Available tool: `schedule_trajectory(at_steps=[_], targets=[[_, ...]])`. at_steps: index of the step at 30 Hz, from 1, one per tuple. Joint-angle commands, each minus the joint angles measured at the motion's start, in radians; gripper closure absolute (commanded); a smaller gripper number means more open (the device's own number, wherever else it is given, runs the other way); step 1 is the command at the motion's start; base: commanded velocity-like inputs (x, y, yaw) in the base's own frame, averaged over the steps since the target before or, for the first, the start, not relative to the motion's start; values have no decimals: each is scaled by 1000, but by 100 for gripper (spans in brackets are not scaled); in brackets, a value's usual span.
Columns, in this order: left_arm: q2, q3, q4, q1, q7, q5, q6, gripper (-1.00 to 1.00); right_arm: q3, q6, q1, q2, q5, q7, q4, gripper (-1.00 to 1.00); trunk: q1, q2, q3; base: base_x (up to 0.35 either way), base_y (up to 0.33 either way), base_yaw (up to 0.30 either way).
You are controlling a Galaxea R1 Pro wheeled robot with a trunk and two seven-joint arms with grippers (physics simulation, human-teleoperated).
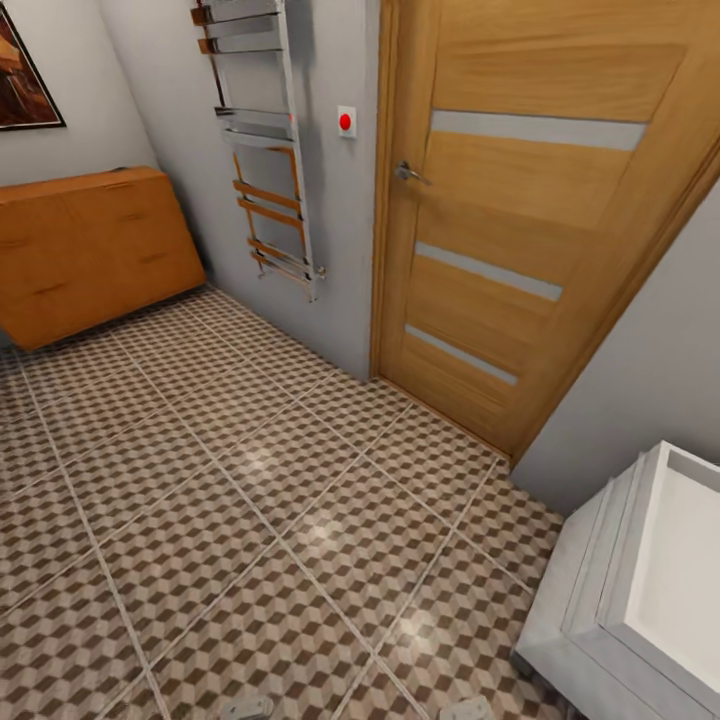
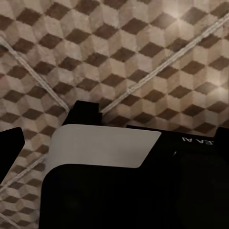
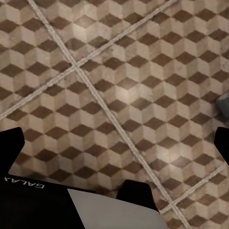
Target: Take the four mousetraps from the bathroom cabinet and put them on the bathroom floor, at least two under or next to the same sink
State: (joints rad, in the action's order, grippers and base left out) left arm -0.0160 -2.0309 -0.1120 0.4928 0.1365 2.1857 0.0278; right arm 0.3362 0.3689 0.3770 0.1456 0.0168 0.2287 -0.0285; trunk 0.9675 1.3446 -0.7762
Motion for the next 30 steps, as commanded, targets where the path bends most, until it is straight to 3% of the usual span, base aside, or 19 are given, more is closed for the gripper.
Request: schedule_trajectory(at_steps=[1, 10, 25, 30], targets=[[0, -8, -3, 1, 6, 6, 3, -100, 7, 2, 0, 0, 2, 6, 1, -100, 0, 0, 0, 0, 0, 248], [0, -8, -7, 1, 6, 6, 3, -100, 7, 44, 0, 0, 3, 6, 1, -100, 0, 0, 10, 0, 0, 244], [1, -8, -10, 1, 7, 7, 2, -100, 7, 52, 0, 0, 2, 6, 2, -100, 0, 0, 25, 0, 0, 242], [14, -8, -6, 0, 9, 8, 1, -100, 7, 51, -4, 1, 2, 6, 2, -100, 0, 0, 30, 170, 0, 241]])
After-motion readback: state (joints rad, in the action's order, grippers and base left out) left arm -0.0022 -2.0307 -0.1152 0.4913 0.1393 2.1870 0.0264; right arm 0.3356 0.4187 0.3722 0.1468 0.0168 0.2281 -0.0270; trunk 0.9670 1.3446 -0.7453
